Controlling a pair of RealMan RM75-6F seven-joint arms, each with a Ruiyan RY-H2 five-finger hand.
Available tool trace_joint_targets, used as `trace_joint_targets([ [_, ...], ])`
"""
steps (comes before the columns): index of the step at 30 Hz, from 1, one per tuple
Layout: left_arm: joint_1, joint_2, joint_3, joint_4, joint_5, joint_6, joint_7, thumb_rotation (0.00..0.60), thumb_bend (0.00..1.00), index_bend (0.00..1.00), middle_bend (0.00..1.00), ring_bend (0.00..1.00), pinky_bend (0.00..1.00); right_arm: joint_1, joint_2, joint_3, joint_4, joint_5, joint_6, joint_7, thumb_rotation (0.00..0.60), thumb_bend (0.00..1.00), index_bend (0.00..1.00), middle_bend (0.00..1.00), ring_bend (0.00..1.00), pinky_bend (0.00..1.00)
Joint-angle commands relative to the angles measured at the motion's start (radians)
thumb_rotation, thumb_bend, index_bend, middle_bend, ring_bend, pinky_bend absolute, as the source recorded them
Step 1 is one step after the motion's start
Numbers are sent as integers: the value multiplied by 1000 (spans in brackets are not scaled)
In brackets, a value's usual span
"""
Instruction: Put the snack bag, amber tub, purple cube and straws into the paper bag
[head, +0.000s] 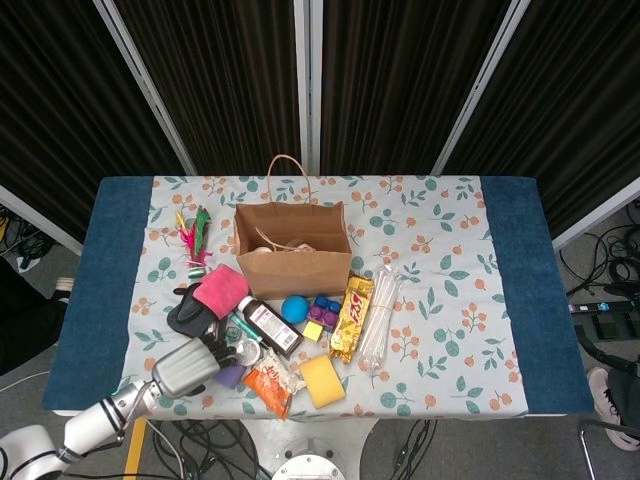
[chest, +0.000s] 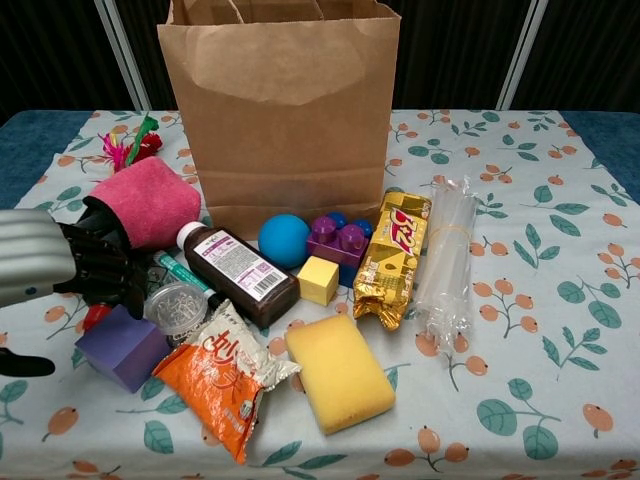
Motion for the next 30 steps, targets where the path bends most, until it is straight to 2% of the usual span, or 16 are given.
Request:
trace_joint_targets([
  [1, -2, -9, -2, 8, 1, 3, -5, 600, 225, 384, 389, 315, 376, -1, 0, 0, 1, 2, -1, 1, 600, 0, 308, 252, 127, 156],
  [30, -35, -58, 0, 79, -19, -16, -39, 600, 225, 398, 403, 324, 386, 11, -12, 2, 26, 26, -43, 4, 600, 0, 309, 252, 127, 156],
])
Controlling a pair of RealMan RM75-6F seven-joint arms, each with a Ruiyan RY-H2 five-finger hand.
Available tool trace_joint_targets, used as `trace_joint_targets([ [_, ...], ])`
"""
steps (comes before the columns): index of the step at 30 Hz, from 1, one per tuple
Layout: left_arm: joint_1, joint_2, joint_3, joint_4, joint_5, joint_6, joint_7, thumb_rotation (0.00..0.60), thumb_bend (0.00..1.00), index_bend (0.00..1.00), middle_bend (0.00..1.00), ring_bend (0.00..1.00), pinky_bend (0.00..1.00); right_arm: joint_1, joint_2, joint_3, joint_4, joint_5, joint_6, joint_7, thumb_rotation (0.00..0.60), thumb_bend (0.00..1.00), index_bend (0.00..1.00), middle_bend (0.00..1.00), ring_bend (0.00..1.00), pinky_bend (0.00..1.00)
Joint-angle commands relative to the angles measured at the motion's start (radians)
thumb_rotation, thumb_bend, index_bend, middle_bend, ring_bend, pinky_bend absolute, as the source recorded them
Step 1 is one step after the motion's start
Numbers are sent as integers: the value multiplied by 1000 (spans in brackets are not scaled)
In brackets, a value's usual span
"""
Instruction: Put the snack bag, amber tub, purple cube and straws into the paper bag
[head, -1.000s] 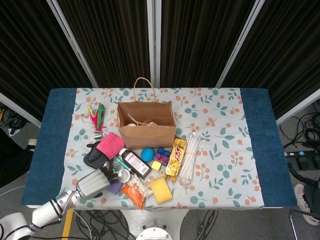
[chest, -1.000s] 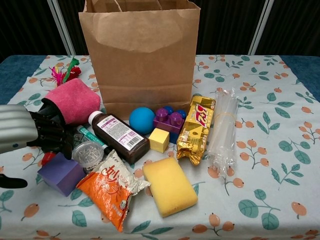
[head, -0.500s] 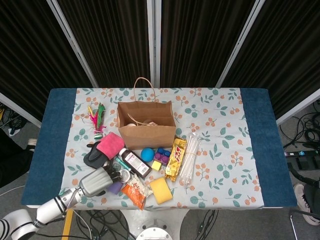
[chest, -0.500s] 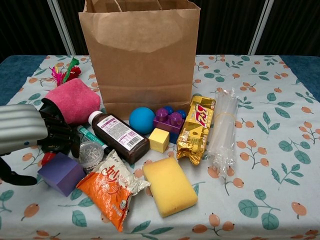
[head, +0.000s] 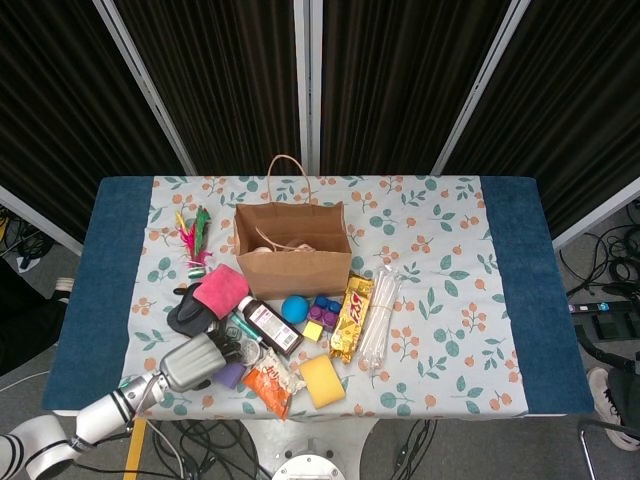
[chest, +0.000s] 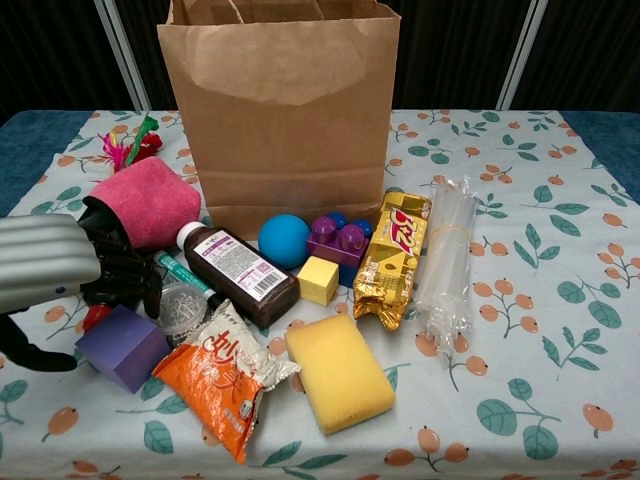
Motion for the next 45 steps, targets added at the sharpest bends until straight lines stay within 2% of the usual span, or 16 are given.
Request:
trace_joint_targets([
  [1, -1, -2, 1, 4, 2, 5, -3, 600, 226, 405, 406, 325, 386, 1, -2, -1, 2, 1, -3, -2, 600, 0, 308, 252, 127, 155],
  [12, 3, -14, 5, 26, 9, 39, -23, 600, 251, 514, 441, 352, 410, 0, -7, -2, 7, 1, -3, -7, 600, 0, 309, 252, 127, 156],
  [20, 7, -6, 1, 19, 7, 64, -29, 600, 260, 548, 451, 362, 416, -1, -7, -1, 6, 1, -1, -10, 600, 0, 309, 252, 127, 156],
  [25, 3, 36, -19, -20, -5, 82, -9, 600, 262, 554, 456, 369, 421, -3, -5, 0, 3, -1, 4, -9, 600, 0, 309, 251, 127, 156],
  [29, 8, 101, -59, -70, -40, 114, 25, 600, 263, 554, 467, 377, 426, -6, 0, 3, 0, -4, 13, -1, 600, 0, 308, 251, 127, 156],
  [37, 24, 294, -142, -212, -115, 178, 107, 600, 264, 559, 471, 380, 430, -8, 7, 11, 9, -3, 18, 37, 600, 0, 308, 252, 127, 156],
  [41, 29, 349, -195, -258, -149, 214, 151, 600, 263, 561, 478, 384, 434, -12, 8, 11, 14, -9, 26, 58, 600, 0, 308, 252, 127, 156],
  [45, 23, 383, -275, -300, -213, 245, 235, 600, 263, 567, 482, 390, 438, -22, 8, 8, 19, -20, 44, 78, 600, 0, 309, 252, 127, 156],
])
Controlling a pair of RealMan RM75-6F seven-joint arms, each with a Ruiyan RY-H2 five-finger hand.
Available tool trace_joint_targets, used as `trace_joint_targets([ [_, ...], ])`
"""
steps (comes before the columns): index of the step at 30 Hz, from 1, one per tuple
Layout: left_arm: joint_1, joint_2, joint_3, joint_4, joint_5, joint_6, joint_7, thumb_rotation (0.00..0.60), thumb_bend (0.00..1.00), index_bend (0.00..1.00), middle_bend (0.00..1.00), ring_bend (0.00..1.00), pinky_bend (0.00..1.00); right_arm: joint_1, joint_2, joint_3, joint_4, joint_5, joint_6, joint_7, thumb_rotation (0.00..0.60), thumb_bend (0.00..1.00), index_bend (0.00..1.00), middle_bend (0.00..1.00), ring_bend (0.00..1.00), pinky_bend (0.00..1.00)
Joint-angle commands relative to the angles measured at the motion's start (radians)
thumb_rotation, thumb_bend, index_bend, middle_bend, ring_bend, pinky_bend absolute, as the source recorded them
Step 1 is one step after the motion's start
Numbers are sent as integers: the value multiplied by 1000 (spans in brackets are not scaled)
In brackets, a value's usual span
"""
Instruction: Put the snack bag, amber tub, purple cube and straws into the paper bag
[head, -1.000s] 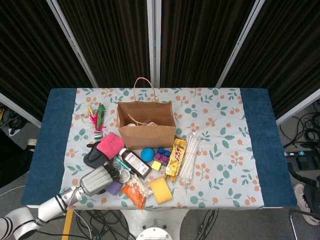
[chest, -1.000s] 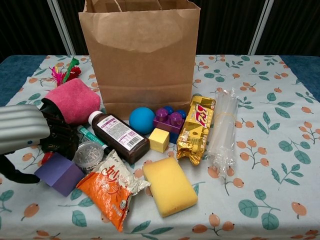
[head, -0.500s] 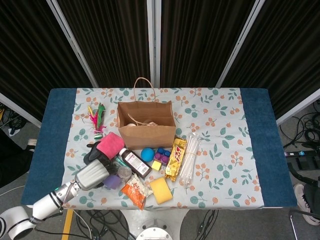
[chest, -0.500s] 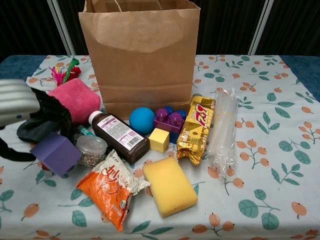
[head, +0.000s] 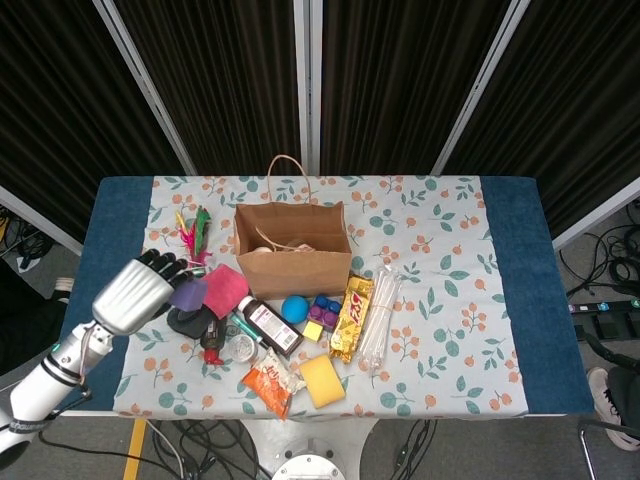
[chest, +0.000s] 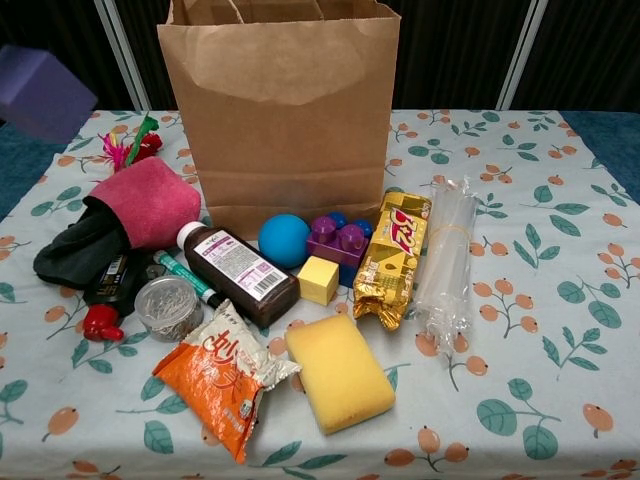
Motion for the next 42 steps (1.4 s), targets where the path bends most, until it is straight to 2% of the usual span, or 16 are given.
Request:
trace_joint_targets([
  [1, -5, 32, -66, -39, -61, 24, 71, 600, 264, 568, 482, 392, 439, -7, 1, -1, 5, -8, 14, 13, 600, 0, 309, 252, 127, 156],
  [7, -33, 51, -154, -36, -122, 38, 168, 600, 264, 575, 485, 393, 439, -21, 4, 1, 19, -7, 32, 46, 600, 0, 309, 252, 127, 156],
  [14, -102, 17, -258, -22, -153, 57, 171, 600, 263, 574, 487, 393, 439, -26, -6, 5, 35, -12, 46, 84, 600, 0, 309, 253, 127, 156],
  [18, -155, -28, -301, -28, -182, 34, 145, 600, 264, 573, 487, 393, 439, -32, 15, -5, -1, -27, 29, 201, 600, 0, 308, 257, 127, 156],
  [22, -198, -64, -311, -50, -198, -8, 128, 600, 263, 572, 487, 392, 439, -45, 76, -11, -75, -82, 59, 273, 600, 0, 309, 259, 127, 155],
  [26, -231, -112, -301, -54, -202, -48, 99, 600, 263, 572, 487, 393, 439, -63, 133, 2, -170, -142, 144, 220, 600, 0, 309, 264, 127, 155],
  [30, -267, -189, -294, 8, -213, -71, 66, 600, 263, 572, 487, 393, 439, -69, 171, 7, -248, -172, 177, 176, 600, 0, 308, 267, 127, 156],
  [35, -301, -262, -293, 91, -217, -84, 29, 600, 263, 572, 487, 392, 439, -62, 181, 3, -277, -160, 160, 157, 600, 0, 308, 266, 127, 156],
  [42, -339, -326, -289, 174, -208, -93, -8, 600, 264, 570, 487, 392, 439, -62, 165, -4, -245, -122, 145, 185, 600, 0, 308, 265, 127, 155],
])
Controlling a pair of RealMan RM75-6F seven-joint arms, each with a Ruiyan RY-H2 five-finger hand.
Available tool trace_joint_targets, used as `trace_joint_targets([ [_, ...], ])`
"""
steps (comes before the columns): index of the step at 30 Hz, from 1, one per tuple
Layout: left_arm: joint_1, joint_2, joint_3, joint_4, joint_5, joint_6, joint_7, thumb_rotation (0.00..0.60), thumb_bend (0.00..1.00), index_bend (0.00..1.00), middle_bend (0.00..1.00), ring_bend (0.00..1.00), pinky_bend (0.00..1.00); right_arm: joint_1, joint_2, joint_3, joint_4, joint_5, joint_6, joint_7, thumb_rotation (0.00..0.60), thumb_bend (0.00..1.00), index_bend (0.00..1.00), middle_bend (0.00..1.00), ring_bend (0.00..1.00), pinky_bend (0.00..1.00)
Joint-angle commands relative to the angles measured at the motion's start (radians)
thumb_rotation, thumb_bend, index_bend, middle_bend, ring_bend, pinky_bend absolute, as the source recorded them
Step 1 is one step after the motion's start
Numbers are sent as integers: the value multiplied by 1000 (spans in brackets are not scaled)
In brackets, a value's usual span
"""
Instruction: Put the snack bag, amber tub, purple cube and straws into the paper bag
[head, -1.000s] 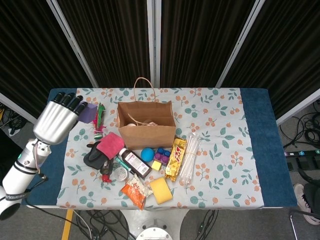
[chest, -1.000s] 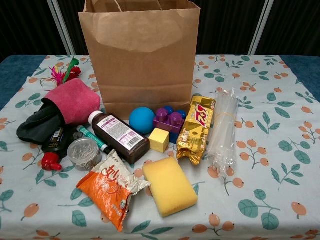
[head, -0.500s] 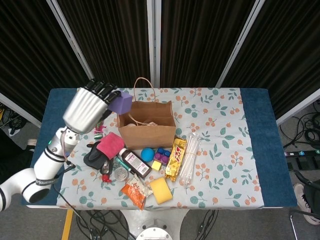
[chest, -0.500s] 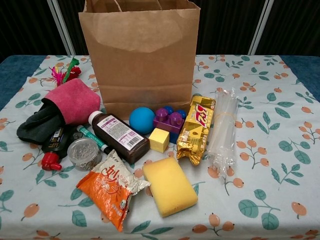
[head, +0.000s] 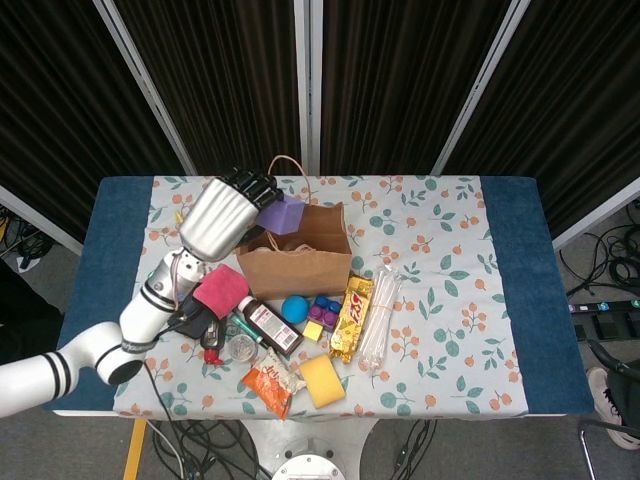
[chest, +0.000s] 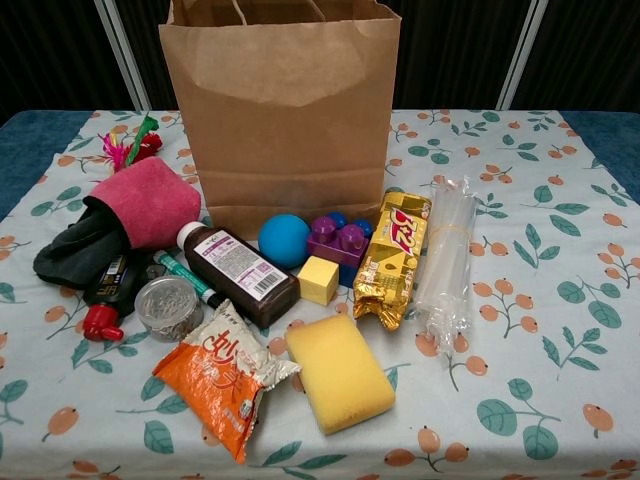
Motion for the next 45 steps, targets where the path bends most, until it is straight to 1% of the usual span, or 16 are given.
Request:
trace_joint_targets([
  [1, -15, -21, 6, 20, 8, -4, -15, 600, 264, 564, 487, 392, 439, -4, -7, -4, 14, 5, 3, 10, 600, 0, 308, 265, 127, 156],
  [4, -19, -32, 19, 31, 25, -1, -22, 600, 259, 478, 485, 392, 436, 0, -11, -3, 23, 12, -3, 16, 600, 0, 308, 265, 127, 155],
  [5, -20, -34, 22, 35, 30, 1, -25, 600, 248, 400, 479, 392, 434, 1, -12, -3, 26, 14, -5, 16, 600, 0, 308, 265, 127, 155],
  [7, -22, -38, 25, 45, 38, 6, -31, 600, 225, 303, 469, 391, 431, 5, -14, -2, 31, 21, -13, 17, 600, 0, 308, 264, 127, 155],
  [10, -27, -42, 23, 60, 39, 10, -36, 600, 206, 229, 460, 389, 428, 15, -10, 3, 32, 35, -31, 23, 600, 0, 309, 264, 126, 156],
  [13, -29, -43, 20, 67, 38, 16, -37, 600, 197, 185, 455, 385, 424, 20, -8, 5, 32, 45, -42, 25, 600, 0, 309, 263, 125, 155],
  [19, -19, -20, 23, 64, 40, 29, -25, 600, 195, 170, 450, 380, 419, 22, -9, 6, 37, 53, -46, 26, 600, 0, 309, 263, 126, 156],
  [22, 5, 13, 17, 66, 43, 68, -2, 600, 196, 208, 441, 371, 411, 22, -6, 6, 36, 50, -44, 27, 600, 0, 309, 263, 125, 156],
  [25, 66, 62, 12, 54, 8, 124, 20, 600, 197, 281, 433, 369, 405, 20, -3, 3, 42, 41, -39, 13, 600, 0, 308, 263, 125, 156],
  [27, 130, 102, 20, 17, -48, 149, 25, 600, 196, 292, 420, 356, 405, 21, -12, 0, 61, 30, -34, -7, 600, 0, 309, 263, 125, 155],
  [29, 190, 134, 43, -18, -82, 171, 24, 600, 196, 299, 402, 334, 404, 28, -26, -6, 85, 13, -38, -34, 600, 0, 309, 263, 125, 156],
  [33, 314, 180, 142, -70, -83, 205, -27, 600, 180, 302, 385, 311, 370, 71, -71, -26, 170, -63, -71, -165, 600, 0, 308, 264, 126, 156],
  [35, 359, 180, 187, -77, -66, 220, -53, 600, 167, 302, 378, 302, 353, 101, -91, -31, 208, -101, -96, -237, 600, 0, 309, 265, 127, 156],
  [39, 447, 156, 270, -66, -31, 254, -121, 600, 157, 302, 365, 283, 327, 182, -126, -42, 273, -157, -197, -377, 600, 0, 309, 265, 128, 156],
  [42, 495, 135, 305, -35, -4, 284, -167, 600, 155, 302, 357, 273, 311, 242, -151, -45, 308, -164, -288, -482, 600, 0, 311, 264, 128, 156],
  [45, 529, 120, 322, -2, 19, 313, -203, 600, 154, 302, 357, 272, 303, 294, -176, -55, 316, -161, -380, -547, 600, 0, 313, 263, 128, 156],
])
